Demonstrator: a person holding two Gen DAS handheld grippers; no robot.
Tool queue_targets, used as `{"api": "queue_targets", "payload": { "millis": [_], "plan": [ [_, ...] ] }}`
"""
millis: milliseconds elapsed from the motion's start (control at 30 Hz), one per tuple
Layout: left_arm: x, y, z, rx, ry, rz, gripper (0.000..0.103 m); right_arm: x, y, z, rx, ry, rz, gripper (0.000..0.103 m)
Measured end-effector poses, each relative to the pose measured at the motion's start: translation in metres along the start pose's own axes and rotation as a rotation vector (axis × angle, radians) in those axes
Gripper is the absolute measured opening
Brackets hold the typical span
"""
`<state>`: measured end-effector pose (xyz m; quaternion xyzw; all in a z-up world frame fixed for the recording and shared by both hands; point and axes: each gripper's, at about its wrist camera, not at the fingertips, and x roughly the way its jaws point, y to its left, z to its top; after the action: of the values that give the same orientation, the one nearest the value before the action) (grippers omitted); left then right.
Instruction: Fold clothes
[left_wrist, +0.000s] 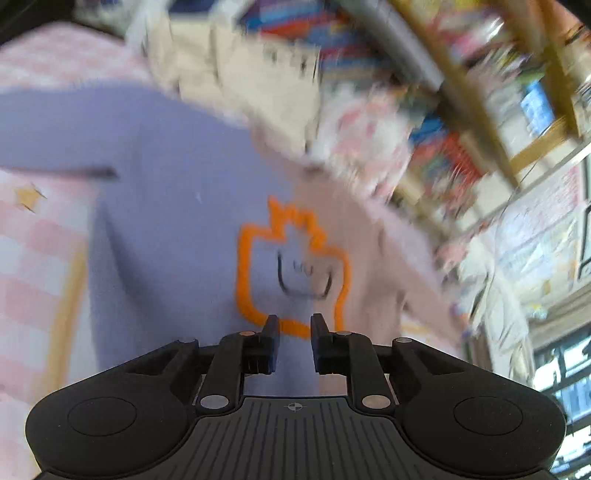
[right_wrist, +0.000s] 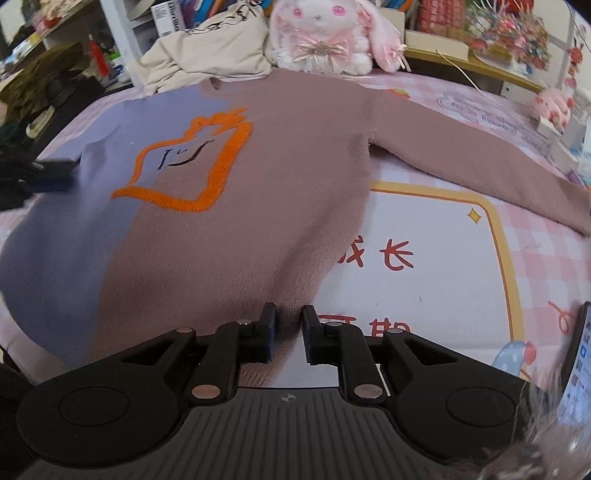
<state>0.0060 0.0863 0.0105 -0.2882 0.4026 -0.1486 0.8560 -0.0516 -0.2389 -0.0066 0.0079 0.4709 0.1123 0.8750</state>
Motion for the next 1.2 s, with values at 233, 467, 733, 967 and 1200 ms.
{"api": "queue_targets", "payload": {
  "millis": [233,467,733,967,1200],
  "plan": [
    [-0.043,0.053,-0.012,-0.111,0.006,0.274,0.035,0.004,-0.001,0.004,-0.022,0.014,0.026,0.020],
    [-0.036,0.060,-0.033,-0.121,0.040,0.305,0.035,-0.004,-0.015,0.005,0.073,-0.002,0.020,0.033],
    [-0.033,0.061,-0.035,-0.078,0.071,0.294,0.004,-0.003,-0.013,0.001,0.121,0.043,0.087,0.013],
    [-0.048,0.028,-0.018,0.072,0.017,0.242,0.002,-0.069,0.018,0.032,0.081,-0.221,-0.017,0.010],
    [-0.028,0.035,-0.025,0.127,0.103,0.238,0.003,-0.033,0.027,0.029,0.114,-0.166,0.219,0.036]
  ]
}}
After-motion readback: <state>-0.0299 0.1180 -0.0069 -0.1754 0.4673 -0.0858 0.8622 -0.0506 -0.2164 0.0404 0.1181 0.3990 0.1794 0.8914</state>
